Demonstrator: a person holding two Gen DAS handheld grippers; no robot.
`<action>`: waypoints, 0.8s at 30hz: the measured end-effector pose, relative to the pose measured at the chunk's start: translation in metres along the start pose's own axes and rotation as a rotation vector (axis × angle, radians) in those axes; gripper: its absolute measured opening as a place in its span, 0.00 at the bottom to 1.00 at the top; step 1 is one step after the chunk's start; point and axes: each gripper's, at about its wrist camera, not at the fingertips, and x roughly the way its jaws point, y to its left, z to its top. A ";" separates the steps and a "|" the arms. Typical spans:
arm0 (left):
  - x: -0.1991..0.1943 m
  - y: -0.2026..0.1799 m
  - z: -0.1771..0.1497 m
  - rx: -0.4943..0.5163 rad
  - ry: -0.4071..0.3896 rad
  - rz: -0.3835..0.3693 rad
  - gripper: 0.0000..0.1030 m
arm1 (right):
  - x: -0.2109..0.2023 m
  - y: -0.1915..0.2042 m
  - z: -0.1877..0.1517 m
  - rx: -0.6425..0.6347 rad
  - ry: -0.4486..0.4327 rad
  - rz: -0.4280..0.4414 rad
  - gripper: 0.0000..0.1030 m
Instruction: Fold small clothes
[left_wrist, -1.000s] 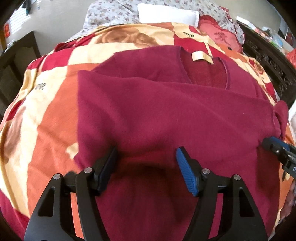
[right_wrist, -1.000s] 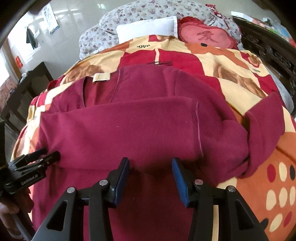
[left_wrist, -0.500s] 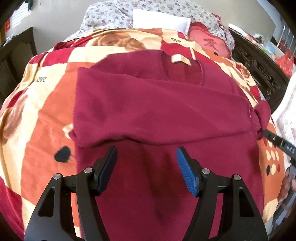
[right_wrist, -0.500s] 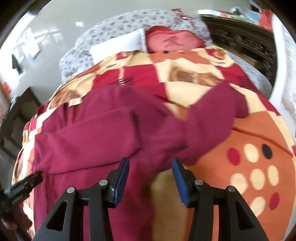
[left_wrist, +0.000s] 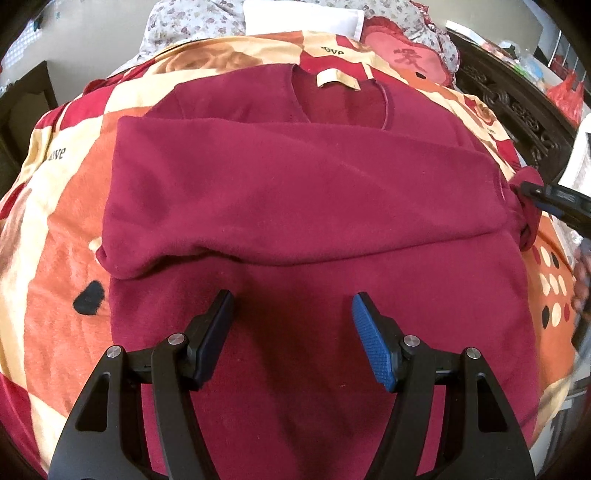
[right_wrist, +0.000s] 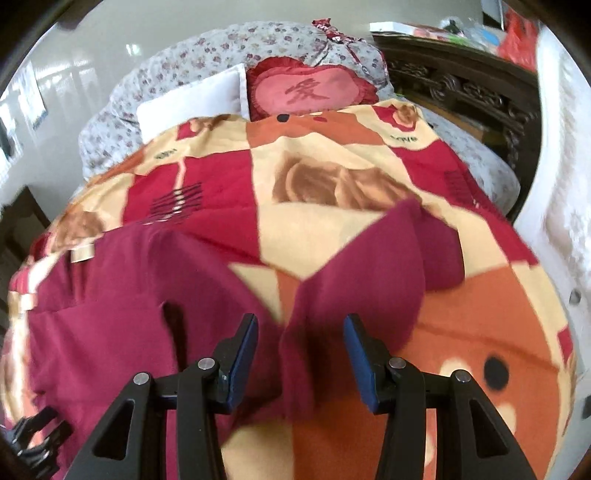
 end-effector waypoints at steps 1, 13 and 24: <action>0.000 0.001 0.000 -0.004 0.002 -0.002 0.65 | 0.010 -0.002 0.005 0.004 0.018 -0.025 0.45; 0.001 0.009 -0.001 -0.031 -0.002 -0.005 0.65 | -0.074 -0.094 -0.060 0.207 -0.076 0.044 0.10; -0.003 0.005 -0.004 -0.036 -0.001 -0.013 0.65 | -0.124 -0.143 -0.134 0.345 -0.043 0.080 0.12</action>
